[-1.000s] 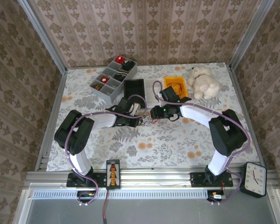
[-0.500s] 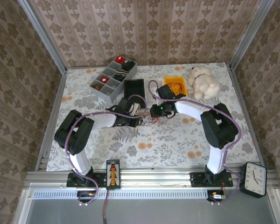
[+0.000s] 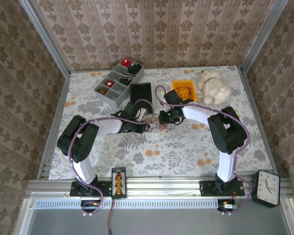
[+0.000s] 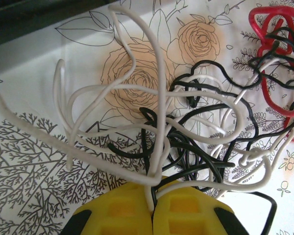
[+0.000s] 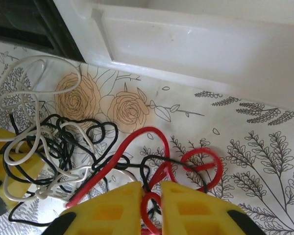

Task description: Untangle the cables

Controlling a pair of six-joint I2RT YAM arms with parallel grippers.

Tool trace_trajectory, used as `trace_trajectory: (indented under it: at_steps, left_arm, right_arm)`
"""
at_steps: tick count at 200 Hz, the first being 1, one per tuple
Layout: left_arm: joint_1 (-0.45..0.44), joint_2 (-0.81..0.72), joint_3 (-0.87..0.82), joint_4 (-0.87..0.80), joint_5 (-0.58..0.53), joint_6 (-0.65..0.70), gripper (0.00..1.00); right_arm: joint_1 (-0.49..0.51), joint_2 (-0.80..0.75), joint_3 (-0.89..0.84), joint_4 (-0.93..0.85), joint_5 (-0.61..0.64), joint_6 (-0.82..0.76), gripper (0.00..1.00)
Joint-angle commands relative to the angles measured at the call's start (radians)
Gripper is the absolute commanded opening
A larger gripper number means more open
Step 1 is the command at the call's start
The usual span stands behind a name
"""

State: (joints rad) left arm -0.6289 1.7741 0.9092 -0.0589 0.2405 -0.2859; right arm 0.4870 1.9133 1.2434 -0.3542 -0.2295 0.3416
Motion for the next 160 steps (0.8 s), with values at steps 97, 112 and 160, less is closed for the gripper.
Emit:
trace_trajectory:
  at_steps: [97,112,160]
  left_arm:
    - [0.065,0.043,-0.079,-0.218,-0.393,-0.256,0.00]
    - [0.090,0.024,-0.105,-0.224,-0.417,-0.295,0.00]
    - [0.151,-0.062,-0.192,-0.214,-0.487,-0.404,0.00]
  right_arm:
    - [-0.340,-0.227,-0.334,0.067,0.147,0.465,0.00]
    - [-0.396,-0.260,-0.383,0.058,0.165,0.509,0.00]
    - [-0.533,-0.378,-0.475,0.043,0.222,0.590,0.00]
